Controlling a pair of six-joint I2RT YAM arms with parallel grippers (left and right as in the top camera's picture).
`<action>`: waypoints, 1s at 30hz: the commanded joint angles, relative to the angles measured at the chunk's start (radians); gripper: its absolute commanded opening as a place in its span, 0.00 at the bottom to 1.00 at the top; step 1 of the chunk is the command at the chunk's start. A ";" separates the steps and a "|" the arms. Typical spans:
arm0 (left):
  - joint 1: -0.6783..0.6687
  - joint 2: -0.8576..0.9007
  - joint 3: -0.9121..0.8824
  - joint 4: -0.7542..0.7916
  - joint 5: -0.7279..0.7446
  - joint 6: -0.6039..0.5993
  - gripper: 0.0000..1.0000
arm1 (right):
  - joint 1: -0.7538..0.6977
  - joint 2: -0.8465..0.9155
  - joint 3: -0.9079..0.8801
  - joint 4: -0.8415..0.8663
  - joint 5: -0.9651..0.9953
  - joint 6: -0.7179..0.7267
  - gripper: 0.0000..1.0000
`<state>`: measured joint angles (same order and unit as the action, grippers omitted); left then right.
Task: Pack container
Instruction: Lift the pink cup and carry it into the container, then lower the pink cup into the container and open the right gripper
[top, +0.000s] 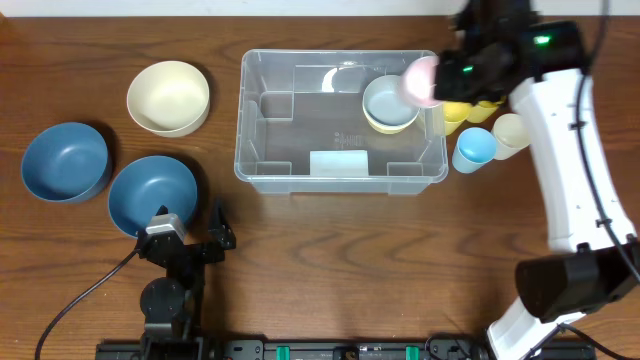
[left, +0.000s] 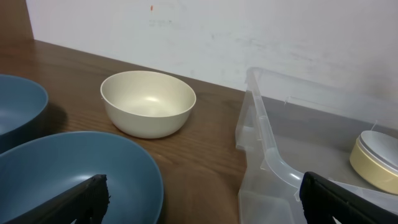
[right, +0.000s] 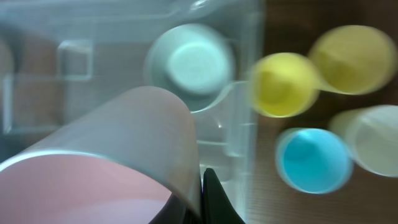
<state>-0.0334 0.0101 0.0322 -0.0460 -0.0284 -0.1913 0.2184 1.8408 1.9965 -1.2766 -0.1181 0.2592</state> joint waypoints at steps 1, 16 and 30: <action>0.004 -0.006 -0.028 -0.025 -0.002 -0.009 0.98 | 0.084 0.002 0.003 -0.004 0.061 0.018 0.01; 0.004 -0.006 -0.028 -0.025 -0.002 -0.009 0.98 | 0.203 0.131 -0.174 0.037 0.155 0.043 0.01; 0.004 -0.006 -0.028 -0.025 -0.002 -0.009 0.98 | 0.197 0.218 -0.330 0.241 0.168 0.044 0.04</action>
<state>-0.0334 0.0101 0.0322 -0.0460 -0.0284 -0.1913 0.4118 2.0388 1.6913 -1.0485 0.0277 0.2859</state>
